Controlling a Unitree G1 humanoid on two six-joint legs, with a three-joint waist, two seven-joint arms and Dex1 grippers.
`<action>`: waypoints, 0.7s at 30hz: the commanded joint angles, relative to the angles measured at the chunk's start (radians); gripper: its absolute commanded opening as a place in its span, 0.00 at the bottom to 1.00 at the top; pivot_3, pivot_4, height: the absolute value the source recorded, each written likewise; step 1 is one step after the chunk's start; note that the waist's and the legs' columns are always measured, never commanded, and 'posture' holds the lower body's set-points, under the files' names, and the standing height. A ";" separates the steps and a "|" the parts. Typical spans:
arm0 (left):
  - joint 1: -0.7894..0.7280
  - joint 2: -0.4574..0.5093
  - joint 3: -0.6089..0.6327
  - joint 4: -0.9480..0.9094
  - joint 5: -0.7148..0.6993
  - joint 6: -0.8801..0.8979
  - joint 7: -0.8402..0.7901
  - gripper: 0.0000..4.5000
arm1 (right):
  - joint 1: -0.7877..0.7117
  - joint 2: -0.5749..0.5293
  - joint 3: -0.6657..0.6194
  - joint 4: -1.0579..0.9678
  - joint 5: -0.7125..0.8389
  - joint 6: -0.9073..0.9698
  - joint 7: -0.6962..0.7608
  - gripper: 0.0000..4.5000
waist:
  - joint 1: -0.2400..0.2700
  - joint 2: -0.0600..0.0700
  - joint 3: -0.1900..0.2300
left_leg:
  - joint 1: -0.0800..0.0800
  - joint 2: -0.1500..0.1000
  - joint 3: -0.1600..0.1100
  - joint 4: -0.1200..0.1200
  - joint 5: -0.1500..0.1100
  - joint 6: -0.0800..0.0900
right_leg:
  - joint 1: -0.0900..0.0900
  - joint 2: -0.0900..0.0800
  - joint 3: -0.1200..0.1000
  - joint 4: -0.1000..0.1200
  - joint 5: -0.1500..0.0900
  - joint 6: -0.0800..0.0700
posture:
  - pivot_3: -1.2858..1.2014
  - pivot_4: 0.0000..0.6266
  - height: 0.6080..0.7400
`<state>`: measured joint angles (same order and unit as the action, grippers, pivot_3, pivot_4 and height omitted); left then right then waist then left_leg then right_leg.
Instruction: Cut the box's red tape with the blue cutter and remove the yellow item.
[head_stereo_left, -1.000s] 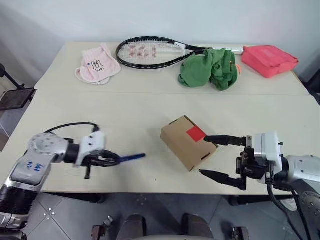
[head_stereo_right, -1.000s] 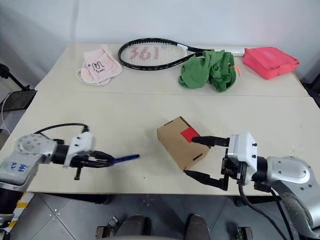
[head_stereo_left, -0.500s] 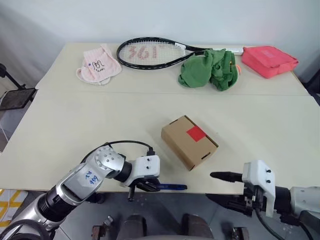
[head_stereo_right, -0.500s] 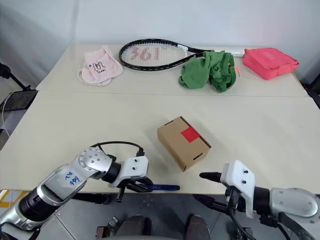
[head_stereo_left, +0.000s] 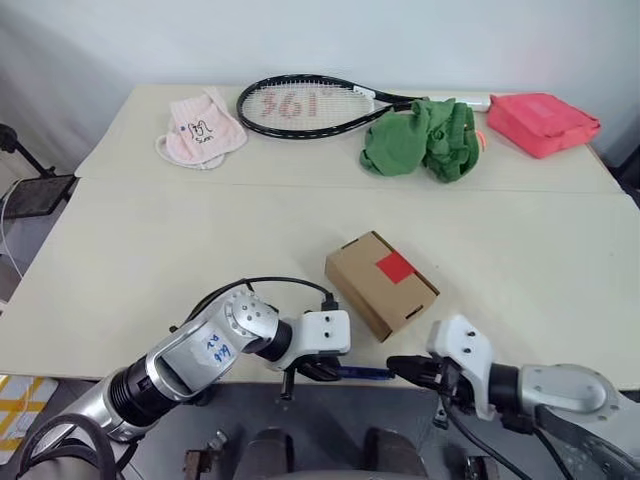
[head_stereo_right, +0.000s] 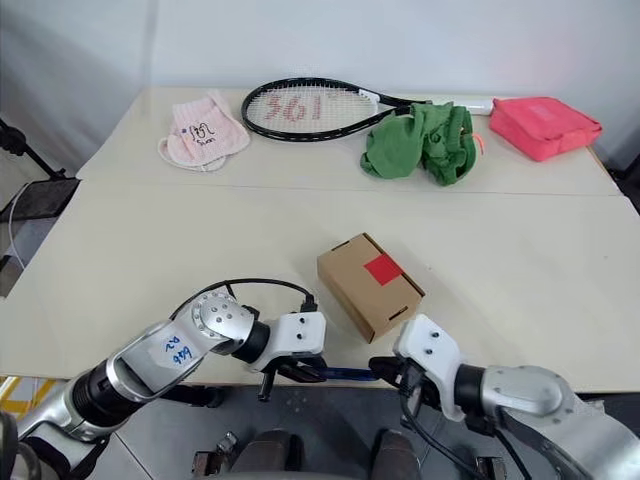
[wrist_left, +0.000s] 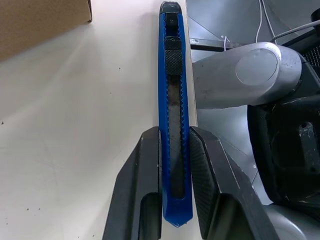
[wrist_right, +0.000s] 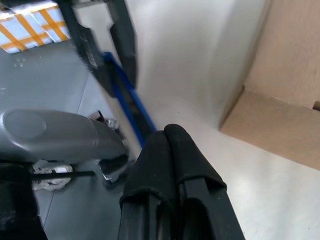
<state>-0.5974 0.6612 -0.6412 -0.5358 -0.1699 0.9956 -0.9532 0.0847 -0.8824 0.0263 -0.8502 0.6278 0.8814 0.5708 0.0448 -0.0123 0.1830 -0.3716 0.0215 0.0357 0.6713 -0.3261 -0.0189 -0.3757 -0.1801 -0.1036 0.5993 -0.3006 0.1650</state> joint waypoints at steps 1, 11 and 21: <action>-0.011 -0.003 -0.016 0.020 0.025 0.020 0.035 0.10 | -0.031 -0.010 0.044 0.012 -0.031 0.023 -0.004 0.01 | 0.004 0.000 0.000 | 0.000 0.000 0.000 0.000 0.000 0.000 | 0.000 0.000 0.000 0.000 0.000 0.000 | 0.52 0.24 1.00; -0.049 -0.023 -0.019 0.053 0.027 0.023 0.045 0.10 | -0.090 -0.041 0.143 0.066 -0.130 -0.017 0.061 0.01 | 0.006 0.000 0.000 | -0.002 0.000 0.000 0.008 -0.002 0.003 | 0.000 0.000 0.000 0.001 0.001 0.000 | 0.52 0.24 1.00; -0.073 -0.035 -0.028 0.063 0.023 0.029 0.049 0.10 | -0.132 0.004 0.249 0.086 -0.203 -0.064 0.082 0.01 | 0.006 0.000 0.000 | -0.002 0.000 0.000 0.010 -0.002 0.004 | 0.001 0.000 0.001 0.002 0.002 0.000 | 0.52 0.24 1.00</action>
<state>-0.6565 0.6344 -0.6687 -0.4950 -0.1702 1.0182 -0.9364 -0.0540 -0.8891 0.2340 -0.7701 0.4299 0.8220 0.6304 0.0509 -0.0123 0.1830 -0.3736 0.0215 0.0356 0.6812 -0.3282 -0.0154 -0.3751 -0.1802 -0.1031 0.6008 -0.2986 0.1654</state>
